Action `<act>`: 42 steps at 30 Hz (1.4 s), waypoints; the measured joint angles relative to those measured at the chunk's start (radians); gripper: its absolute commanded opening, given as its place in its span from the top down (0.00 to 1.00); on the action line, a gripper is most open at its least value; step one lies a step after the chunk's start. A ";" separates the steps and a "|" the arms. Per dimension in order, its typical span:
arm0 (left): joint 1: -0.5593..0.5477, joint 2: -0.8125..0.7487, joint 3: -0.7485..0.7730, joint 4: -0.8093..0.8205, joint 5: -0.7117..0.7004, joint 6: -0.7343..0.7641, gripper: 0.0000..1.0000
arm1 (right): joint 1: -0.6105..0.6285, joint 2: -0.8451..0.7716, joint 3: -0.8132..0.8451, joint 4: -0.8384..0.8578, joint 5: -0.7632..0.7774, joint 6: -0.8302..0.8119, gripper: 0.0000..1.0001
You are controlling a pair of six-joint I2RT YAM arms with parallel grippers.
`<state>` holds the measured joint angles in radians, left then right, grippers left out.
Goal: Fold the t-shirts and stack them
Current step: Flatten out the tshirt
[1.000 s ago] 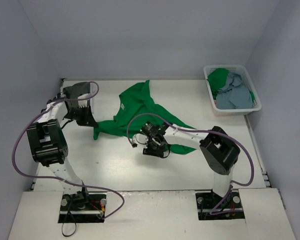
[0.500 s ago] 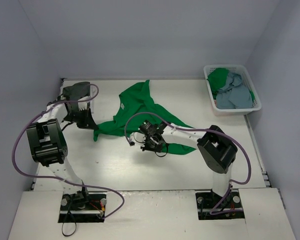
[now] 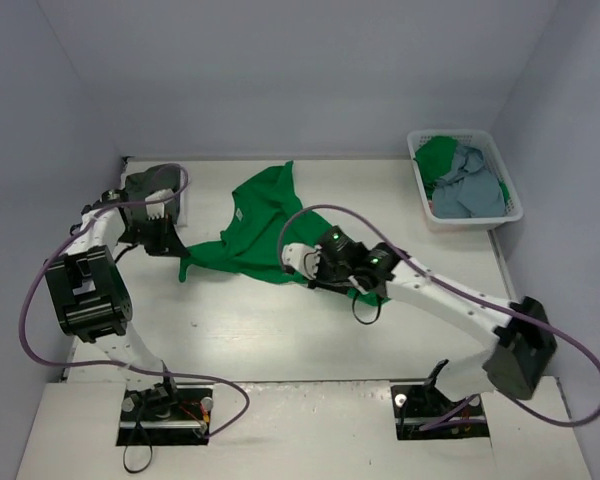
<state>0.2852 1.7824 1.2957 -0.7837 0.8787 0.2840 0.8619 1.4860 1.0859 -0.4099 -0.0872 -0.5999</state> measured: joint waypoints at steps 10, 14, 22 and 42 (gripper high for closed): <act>0.018 -0.071 0.000 -0.037 0.022 0.001 1.00 | -0.177 -0.305 -0.120 -0.036 0.047 -0.033 1.00; 0.020 -0.102 0.002 -0.052 0.044 -0.011 1.00 | -0.272 -0.306 -0.134 -0.054 0.043 -0.060 1.00; 0.059 -0.116 0.206 -0.217 0.166 -0.048 1.00 | -0.544 -0.306 -0.016 -0.066 -0.047 -0.100 1.00; 0.069 -0.487 0.511 0.346 0.481 -0.841 1.00 | -0.645 -0.552 0.265 -0.050 -0.266 -0.014 1.00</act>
<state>0.3542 1.2957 1.8065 -0.4381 1.3594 -0.5571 0.2165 0.9340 1.3506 -0.4599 -0.3527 -0.6140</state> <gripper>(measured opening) 0.004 0.004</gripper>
